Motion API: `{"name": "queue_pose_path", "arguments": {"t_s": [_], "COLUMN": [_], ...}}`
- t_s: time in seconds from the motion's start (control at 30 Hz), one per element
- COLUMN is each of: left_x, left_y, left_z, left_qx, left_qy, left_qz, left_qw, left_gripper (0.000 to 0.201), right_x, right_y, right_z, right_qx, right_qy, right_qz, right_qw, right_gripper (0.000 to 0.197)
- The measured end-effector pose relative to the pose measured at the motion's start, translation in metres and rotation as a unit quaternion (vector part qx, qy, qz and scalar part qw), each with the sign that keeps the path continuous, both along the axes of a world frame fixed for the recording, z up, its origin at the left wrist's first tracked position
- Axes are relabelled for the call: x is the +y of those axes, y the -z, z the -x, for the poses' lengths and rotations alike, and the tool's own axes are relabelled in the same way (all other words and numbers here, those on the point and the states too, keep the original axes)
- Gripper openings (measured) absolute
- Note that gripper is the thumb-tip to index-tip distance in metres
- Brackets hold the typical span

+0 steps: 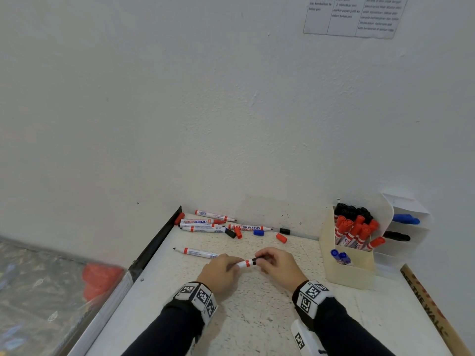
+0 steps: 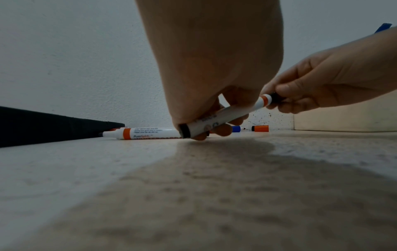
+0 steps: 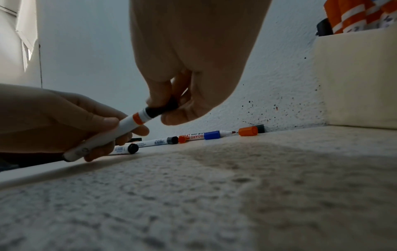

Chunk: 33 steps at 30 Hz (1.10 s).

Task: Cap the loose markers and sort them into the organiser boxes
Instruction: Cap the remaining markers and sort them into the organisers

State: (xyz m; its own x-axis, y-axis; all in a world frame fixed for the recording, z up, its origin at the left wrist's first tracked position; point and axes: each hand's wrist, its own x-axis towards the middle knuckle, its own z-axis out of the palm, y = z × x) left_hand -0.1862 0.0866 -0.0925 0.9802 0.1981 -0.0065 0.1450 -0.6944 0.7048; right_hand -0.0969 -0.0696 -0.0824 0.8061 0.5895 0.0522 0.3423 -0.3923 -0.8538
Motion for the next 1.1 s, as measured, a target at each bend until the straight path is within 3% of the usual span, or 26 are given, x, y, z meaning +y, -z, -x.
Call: {"name": "queue_pose_path", "arguments": {"t_s": [0.07, 0.2, 0.43, 0.5, 0.57, 0.73, 0.8, 0.97, 1.1], "left_x": [-0.002, -0.002, -0.003, -0.003, -0.004, -0.008, -0.009, -0.009, -0.006], "left_y": [-0.001, 0.002, 0.001, 0.001, 0.0, -0.006, -0.007, -0.009, -0.006], "left_z": [0.0, -0.001, -0.002, -0.002, -0.002, 0.003, 0.004, 0.002, 0.001], "left_qx": [-0.012, -0.047, -0.032, -0.018, -0.004, 0.056, 0.072, 0.03, -0.059], "left_qy": [0.006, -0.005, 0.042, 0.056, 0.062, 0.049, 0.047, 0.015, -0.054], "left_qz": [0.044, 0.045, -0.02, -0.009, 0.022, 0.194, 0.214, 0.204, 0.088], "left_qw": [0.999, 0.998, 0.998, 0.998, 0.998, 0.978, 0.973, 0.978, 0.993], "left_gripper": [0.026, 0.024, 0.015, 0.024, 0.026, 0.04, 0.043, 0.04, 0.031], "right_x": [0.002, 0.008, 0.014, 0.014, 0.015, 0.013, 0.013, 0.012, 0.012], "right_y": [-0.001, 0.001, -0.002, -0.002, -0.001, -0.003, -0.005, -0.004, -0.003], "right_z": [0.001, 0.002, 0.008, 0.009, 0.011, 0.016, 0.017, 0.017, 0.014], "right_qx": [0.006, -0.024, -0.011, -0.014, -0.013, -0.035, -0.058, -0.07, -0.095], "right_qy": [0.013, 0.055, 0.073, 0.07, 0.057, 0.008, -0.008, -0.011, 0.012], "right_qz": [0.009, 0.06, 0.066, 0.061, 0.051, 0.001, 0.001, -0.015, -0.017], "right_qw": [1.0, 0.996, 0.995, 0.996, 0.997, 0.999, 0.998, 0.997, 0.995], "right_gripper": [0.014, 0.042, 0.047, 0.047, 0.045, 0.041, 0.04, 0.036, 0.035]}}
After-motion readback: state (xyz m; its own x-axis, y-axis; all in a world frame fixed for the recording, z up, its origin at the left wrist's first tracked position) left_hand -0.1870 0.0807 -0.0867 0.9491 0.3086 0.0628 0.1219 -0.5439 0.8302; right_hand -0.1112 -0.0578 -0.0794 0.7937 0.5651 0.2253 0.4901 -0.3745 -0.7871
